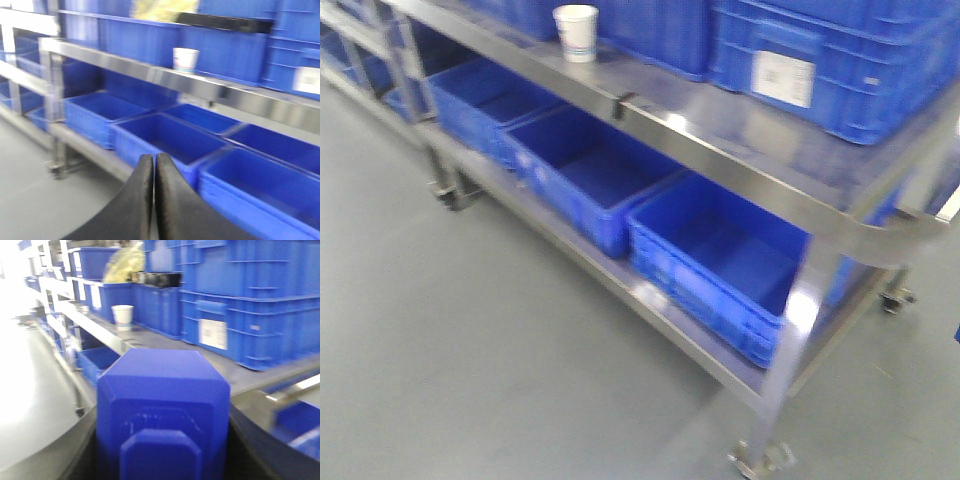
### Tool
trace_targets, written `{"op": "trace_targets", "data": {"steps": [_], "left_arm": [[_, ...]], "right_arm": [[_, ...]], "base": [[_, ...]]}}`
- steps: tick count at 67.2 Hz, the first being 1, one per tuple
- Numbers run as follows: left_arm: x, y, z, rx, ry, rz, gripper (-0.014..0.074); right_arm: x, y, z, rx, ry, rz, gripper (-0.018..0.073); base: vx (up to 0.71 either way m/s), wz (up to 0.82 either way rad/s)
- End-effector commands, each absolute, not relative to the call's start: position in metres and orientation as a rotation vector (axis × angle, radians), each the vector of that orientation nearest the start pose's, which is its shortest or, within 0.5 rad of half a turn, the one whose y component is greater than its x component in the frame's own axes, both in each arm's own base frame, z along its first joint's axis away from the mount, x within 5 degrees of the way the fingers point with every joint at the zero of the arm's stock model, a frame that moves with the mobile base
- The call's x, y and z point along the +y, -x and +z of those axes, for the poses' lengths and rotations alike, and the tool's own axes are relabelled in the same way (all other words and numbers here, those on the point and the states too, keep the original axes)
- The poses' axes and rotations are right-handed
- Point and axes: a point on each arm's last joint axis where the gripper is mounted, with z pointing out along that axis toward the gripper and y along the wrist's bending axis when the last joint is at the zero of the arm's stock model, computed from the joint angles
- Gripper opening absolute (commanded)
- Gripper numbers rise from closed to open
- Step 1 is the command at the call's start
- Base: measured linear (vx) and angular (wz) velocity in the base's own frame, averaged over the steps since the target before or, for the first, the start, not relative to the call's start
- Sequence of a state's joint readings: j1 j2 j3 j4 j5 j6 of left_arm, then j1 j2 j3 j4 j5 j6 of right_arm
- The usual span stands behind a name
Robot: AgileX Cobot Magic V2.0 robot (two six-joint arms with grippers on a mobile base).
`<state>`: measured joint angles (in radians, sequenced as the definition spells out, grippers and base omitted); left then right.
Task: Pour parts from conveyor to right shelf
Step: 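Drive down the aisle between the blue-bin shelves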
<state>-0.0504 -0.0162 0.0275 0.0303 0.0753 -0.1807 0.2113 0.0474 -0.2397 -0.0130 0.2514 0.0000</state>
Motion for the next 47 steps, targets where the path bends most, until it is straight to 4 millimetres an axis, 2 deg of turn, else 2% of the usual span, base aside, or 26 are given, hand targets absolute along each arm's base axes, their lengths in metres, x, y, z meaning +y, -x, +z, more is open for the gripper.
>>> {"op": "trace_targets", "data": {"steps": [1,47], "left_arm": [[-0.0030,-0.0565,0.1979,1.510,0.083,-0.174,-0.0006],[-0.0030,-0.0565,0.1979,1.510,0.083,-0.174,-0.0006]], "right_arm": [[0.0091,-0.0436,0.2838,1.438,0.167,0.151,-0.0004],[0.0091,-0.0436,0.2838,1.438,0.167,0.151,-0.0004]], "base": [[0.12,0.81],[0.11,0.86]]}}
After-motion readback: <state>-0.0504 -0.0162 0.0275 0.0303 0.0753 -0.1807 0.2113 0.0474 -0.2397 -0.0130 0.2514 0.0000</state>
